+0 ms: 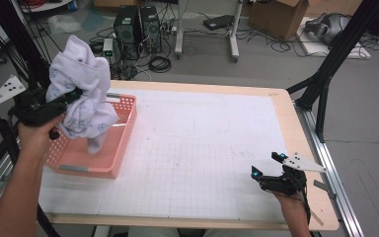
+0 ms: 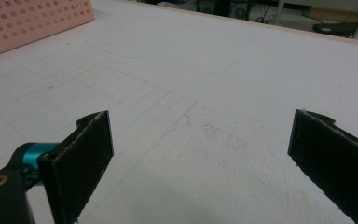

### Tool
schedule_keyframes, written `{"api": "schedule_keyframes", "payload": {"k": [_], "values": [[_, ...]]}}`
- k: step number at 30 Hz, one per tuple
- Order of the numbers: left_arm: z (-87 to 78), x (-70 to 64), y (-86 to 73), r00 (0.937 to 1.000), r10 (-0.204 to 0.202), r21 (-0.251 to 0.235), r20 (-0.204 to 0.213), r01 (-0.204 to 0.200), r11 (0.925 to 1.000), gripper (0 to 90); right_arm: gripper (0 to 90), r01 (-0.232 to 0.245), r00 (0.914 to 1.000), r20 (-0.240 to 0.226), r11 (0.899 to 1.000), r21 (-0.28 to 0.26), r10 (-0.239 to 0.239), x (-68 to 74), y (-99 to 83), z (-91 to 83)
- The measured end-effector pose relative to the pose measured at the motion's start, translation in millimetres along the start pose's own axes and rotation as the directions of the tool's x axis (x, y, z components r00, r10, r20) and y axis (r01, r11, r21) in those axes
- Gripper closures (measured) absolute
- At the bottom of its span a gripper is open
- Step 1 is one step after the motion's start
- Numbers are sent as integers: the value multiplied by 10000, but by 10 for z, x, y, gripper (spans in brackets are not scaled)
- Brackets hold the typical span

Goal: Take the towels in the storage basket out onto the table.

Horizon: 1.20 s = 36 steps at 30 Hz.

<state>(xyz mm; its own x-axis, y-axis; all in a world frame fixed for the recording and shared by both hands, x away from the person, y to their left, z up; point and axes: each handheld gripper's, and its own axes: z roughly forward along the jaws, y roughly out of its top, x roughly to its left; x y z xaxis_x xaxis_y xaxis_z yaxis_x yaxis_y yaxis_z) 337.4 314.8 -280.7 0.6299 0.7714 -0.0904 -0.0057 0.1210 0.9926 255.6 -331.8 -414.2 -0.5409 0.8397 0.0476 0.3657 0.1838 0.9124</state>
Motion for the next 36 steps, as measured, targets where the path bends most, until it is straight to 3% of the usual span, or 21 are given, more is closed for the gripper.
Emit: {"api": "schedule_keyframes", "payload": {"k": [7,13,18,25,34,36], "values": [[-37,-67,213,9977,11,-630,673,32,9980,545,52,8,10000,-9,10000,-20,-8,4,2,1],[42,-193,326,9859,296,-671,1645,-188,9976,545,52,13,10000,-39,10000,1,-13,8,5,6],[167,-332,396,9674,332,-648,2510,-174,9977,544,52,32,10000,-24,10000,-14,-32,6,5,3],[347,-577,445,9404,401,-699,3376,-174,9974,543,52,24,10000,-35,10000,-51,-24,4,8,0],[650,-905,394,9055,398,-567,4225,-175,9982,543,52,-34,10000,-41,10000,-81,33,-5,12,-10],[735,-980,360,9003,342,-459,4340,-158,9988,543,52,-23,10000,-40,10000,-76,23,-7,12,-11]]}}
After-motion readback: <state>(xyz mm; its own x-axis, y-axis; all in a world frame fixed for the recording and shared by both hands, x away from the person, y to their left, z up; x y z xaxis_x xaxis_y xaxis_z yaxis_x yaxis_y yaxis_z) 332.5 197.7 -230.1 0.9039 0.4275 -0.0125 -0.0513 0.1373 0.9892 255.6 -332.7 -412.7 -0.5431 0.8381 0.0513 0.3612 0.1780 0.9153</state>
